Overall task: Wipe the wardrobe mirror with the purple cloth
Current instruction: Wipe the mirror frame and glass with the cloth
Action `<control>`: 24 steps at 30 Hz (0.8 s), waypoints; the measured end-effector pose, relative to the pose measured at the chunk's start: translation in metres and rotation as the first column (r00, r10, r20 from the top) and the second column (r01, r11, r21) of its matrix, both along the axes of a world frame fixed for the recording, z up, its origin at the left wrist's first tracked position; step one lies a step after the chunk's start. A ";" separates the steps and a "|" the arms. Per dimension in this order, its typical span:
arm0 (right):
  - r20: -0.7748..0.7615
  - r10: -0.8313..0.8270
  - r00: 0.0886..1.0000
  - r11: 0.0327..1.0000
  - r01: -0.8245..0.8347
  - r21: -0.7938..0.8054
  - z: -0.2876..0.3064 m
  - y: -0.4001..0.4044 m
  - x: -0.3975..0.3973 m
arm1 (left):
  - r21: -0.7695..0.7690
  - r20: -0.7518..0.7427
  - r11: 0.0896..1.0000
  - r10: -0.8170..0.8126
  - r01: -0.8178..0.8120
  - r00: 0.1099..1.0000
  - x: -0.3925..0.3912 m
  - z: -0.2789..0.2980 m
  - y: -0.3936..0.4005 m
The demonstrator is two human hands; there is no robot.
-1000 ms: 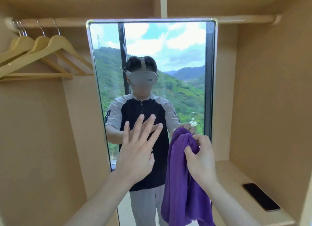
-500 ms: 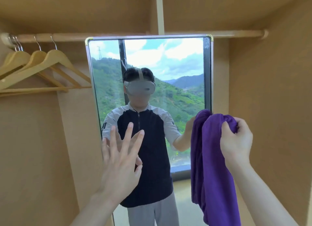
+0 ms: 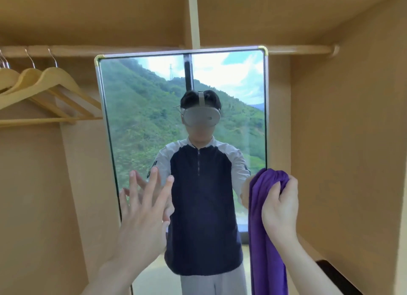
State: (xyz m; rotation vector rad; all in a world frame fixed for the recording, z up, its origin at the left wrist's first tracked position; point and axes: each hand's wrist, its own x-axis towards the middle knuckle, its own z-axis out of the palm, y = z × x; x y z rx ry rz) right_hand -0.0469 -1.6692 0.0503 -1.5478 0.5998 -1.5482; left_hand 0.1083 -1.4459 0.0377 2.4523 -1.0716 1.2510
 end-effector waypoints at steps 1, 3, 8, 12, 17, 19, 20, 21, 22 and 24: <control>-0.007 0.016 1.000 1.000 -0.016 -0.004 -0.004 0.002 -0.004 | -0.006 -0.028 1.000 -0.009 0.009 1.000 0.001 0.000 -0.001; -0.013 0.038 0.999 0.999 -0.039 -0.017 -0.011 0.009 -0.014 | -0.023 -0.097 0.999 -0.037 0.035 0.995 0.001 0.000 -0.003; -0.015 0.044 0.999 0.997 -0.044 -0.059 -0.029 0.029 -0.034 | -0.242 -0.415 0.950 -0.286 0.198 0.863 -0.020 -0.006 -0.016; 0.021 0.039 0.999 0.997 -0.037 -0.072 -0.041 0.052 -0.044 | -0.383 -0.530 0.874 -0.473 0.299 0.704 -0.048 -0.020 -0.033; 0.065 0.089 0.994 0.990 -0.081 -0.115 -0.052 0.082 -0.051 | -0.570 -0.631 0.736 -0.677 0.365 0.380 -0.086 -0.030 -0.038; 0.073 0.108 0.991 0.985 -0.097 -0.143 -0.054 0.096 -0.054 | -0.623 -0.632 0.696 -0.717 0.357 0.295 -0.096 -0.033 -0.035; 0.074 0.116 0.991 0.983 -0.103 -0.155 -0.055 0.104 -0.054 | -0.652 -0.627 0.672 -0.738 0.351 0.249 -0.100 -0.033 -0.032; 0.076 0.121 0.990 0.981 -0.107 -0.164 -0.056 0.111 -0.054 | -0.677 -0.619 0.649 -0.757 0.347 0.207 -0.102 -0.034 -0.029; 0.082 0.125 0.989 0.980 -0.110 -0.169 -0.057 0.118 -0.053 | -0.699 -0.605 0.622 -0.777 0.351 0.171 -0.103 -0.035 -0.025; 0.101 0.140 0.985 0.978 -0.121 -0.169 -0.059 0.130 -0.050 | -0.722 -0.584 0.586 -0.801 0.368 0.130 -0.104 -0.040 -0.014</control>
